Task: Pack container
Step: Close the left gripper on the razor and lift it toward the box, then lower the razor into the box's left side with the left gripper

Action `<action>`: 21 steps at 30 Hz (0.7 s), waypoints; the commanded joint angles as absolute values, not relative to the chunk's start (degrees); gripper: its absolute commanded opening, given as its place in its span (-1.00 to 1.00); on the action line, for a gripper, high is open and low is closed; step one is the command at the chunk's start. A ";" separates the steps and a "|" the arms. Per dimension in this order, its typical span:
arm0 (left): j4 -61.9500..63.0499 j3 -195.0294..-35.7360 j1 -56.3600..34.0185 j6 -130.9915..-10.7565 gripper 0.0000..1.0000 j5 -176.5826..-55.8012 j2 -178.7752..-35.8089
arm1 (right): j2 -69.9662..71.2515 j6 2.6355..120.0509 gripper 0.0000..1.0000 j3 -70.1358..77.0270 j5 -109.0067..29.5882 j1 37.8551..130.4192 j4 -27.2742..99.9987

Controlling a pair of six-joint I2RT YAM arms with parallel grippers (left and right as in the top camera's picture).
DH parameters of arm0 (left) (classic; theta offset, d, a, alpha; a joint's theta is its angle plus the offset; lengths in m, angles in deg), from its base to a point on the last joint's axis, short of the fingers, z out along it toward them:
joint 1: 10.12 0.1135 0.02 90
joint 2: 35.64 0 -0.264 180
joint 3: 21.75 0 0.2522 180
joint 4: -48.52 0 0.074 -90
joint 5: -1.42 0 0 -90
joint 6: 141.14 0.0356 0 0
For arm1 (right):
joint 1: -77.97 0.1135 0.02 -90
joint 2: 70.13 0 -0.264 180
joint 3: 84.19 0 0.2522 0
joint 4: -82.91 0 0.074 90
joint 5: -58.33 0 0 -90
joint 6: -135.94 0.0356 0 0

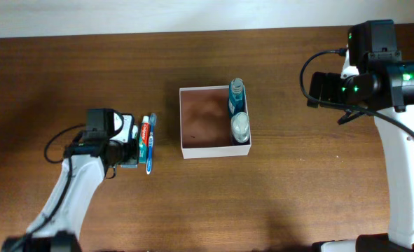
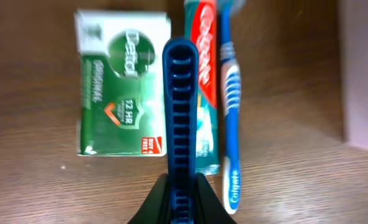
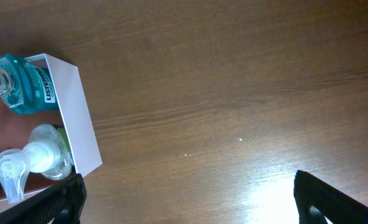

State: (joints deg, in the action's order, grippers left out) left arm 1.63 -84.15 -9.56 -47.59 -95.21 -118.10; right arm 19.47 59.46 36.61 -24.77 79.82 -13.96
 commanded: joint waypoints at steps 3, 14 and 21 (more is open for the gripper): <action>1.48 -87.27 -10.98 -50.54 -0.97 -101.61 -111.41 | 18.73 59.68 0.97 37.14 -23.87 79.41 -13.81; 3.53 -102.60 -26.57 -60.18 -0.99 -102.33 -111.28 | 18.73 59.68 0.97 37.14 -23.87 79.41 -13.81; 17.24 -102.62 -35.44 -67.04 -0.99 -98.27 -113.90 | 18.73 59.68 0.97 37.14 -23.87 79.41 -13.81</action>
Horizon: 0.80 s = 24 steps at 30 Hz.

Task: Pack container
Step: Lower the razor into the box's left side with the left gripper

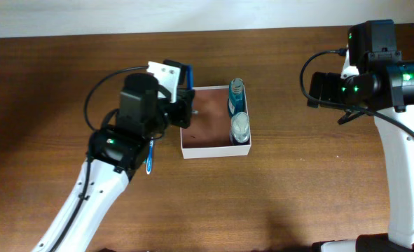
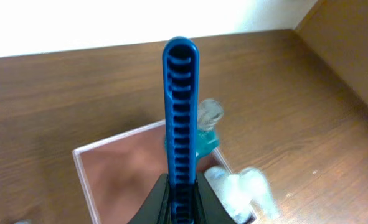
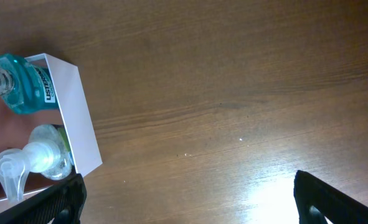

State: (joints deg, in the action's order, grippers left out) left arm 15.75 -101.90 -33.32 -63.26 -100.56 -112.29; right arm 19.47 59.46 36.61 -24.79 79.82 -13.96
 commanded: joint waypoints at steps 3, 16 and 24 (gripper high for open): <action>17.87 -102.64 -38.63 -73.55 -0.99 -89.81 -116.75 | 18.73 59.68 0.97 37.14 -23.87 79.41 -13.81; 14.55 -104.26 -42.33 -74.05 -0.99 -81.61 -128.55 | 18.73 59.68 0.97 37.14 -23.87 79.41 -13.81; 15.16 -104.26 -42.33 -74.05 -0.99 -80.65 -133.18 | 18.73 59.68 0.97 37.14 -23.87 79.41 -13.81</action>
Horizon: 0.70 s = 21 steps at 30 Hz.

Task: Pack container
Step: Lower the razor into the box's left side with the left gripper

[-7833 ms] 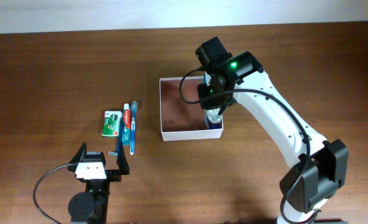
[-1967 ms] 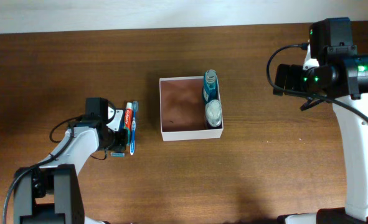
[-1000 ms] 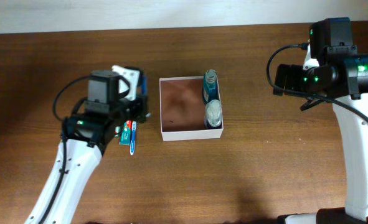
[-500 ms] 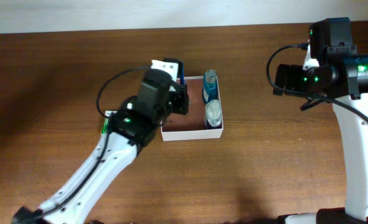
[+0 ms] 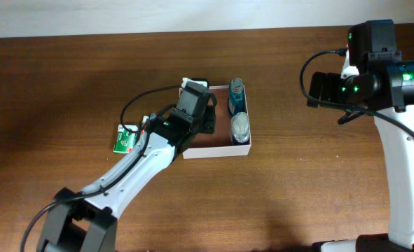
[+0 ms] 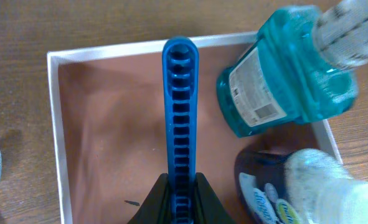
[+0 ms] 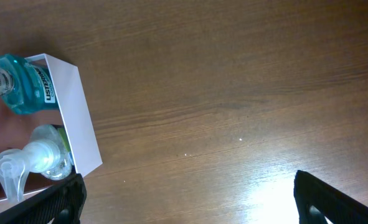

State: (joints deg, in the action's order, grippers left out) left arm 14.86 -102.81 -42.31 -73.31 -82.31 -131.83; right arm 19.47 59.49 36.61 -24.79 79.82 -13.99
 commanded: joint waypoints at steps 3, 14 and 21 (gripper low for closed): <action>15.18 -104.24 -42.33 -74.05 -0.99 -79.65 -134.25 | 18.73 59.68 0.96 37.14 -23.87 79.41 -13.81; 17.15 -104.24 -42.33 -74.05 -0.99 -79.71 -139.94 | 18.73 59.68 0.97 37.12 -23.87 79.41 -13.81; 17.15 -104.24 -42.33 -74.05 -0.99 -79.69 -141.68 | 18.73 59.68 0.97 37.14 -23.87 79.41 -13.81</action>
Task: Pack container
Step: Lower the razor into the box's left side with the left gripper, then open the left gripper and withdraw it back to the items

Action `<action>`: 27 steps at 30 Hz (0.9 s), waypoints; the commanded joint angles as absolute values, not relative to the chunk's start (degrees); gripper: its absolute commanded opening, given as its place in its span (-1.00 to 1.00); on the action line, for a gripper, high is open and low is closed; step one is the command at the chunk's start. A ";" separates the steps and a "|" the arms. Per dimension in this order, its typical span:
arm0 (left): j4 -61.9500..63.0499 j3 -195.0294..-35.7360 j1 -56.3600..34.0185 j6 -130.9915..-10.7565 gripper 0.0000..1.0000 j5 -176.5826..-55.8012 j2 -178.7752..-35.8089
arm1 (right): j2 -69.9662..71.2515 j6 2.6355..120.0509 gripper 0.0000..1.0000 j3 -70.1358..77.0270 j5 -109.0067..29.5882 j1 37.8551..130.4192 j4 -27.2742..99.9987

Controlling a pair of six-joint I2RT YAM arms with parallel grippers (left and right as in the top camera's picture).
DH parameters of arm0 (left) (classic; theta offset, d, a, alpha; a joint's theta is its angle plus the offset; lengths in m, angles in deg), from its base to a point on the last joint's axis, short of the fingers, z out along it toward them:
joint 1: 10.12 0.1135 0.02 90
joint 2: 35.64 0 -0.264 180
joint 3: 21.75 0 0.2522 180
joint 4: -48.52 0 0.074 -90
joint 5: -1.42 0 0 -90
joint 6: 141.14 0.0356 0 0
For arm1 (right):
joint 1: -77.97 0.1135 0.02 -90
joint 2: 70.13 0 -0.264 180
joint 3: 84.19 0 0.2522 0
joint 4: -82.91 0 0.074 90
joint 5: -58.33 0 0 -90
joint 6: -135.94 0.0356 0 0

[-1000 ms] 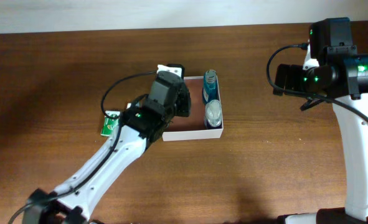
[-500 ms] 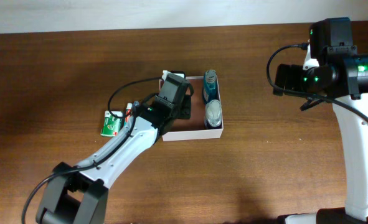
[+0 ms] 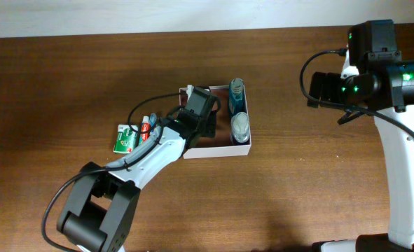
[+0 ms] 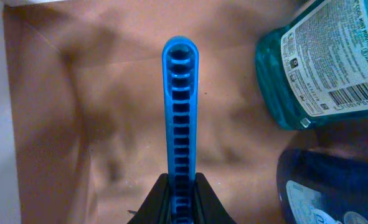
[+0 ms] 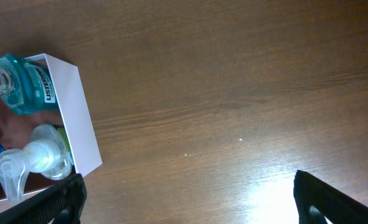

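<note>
The white box (image 3: 217, 151) with a brown floor holds a teal mouthwash bottle (image 3: 236, 98) and a clear pump bottle (image 3: 241, 126) along its right side. My left gripper (image 3: 199, 112) reaches down into the box's open left part. In the left wrist view it (image 4: 181, 186) is shut on a blue ribbed comb-like stick (image 4: 181, 112), which points across the box floor, with the mouthwash bottle (image 4: 320, 62) to its right. My right gripper (image 5: 187, 199) hangs open over bare table to the right of the box, holding nothing.
A green soap box (image 3: 126, 138), a toothpaste tube (image 3: 145, 128) and a blue toothbrush (image 3: 153, 126) lie together on the table left of the white box, partly under my left arm. The box's left wall stands close beside the stick.
My left gripper has gone lower into the box: the brown floor and bottles fill its view and the far rim has left the frame. The right arm has not moved.
My left gripper, shut on the blue stick, was first low over the soap box, toothpaste and toothbrush. Then it was raised near the box's left edge, then above the box's open half, and now it is down inside it. The right gripper stayed open throughout.
</note>
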State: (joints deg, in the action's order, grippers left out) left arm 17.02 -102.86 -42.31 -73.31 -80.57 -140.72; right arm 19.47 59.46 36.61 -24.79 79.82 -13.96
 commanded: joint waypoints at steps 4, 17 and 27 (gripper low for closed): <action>17.04 -104.24 -42.33 -74.05 -0.97 -79.69 -141.71 | 18.73 59.68 0.96 37.14 -23.87 79.41 -13.81; 15.42 -104.30 -42.33 -73.81 -0.49 -79.69 -139.98 | 18.73 59.68 0.97 37.14 -23.87 79.41 -13.81; 4.19 -111.32 -42.11 -69.18 -0.46 -72.87 -132.07 | 18.73 59.68 0.97 37.14 -23.87 79.41 -13.81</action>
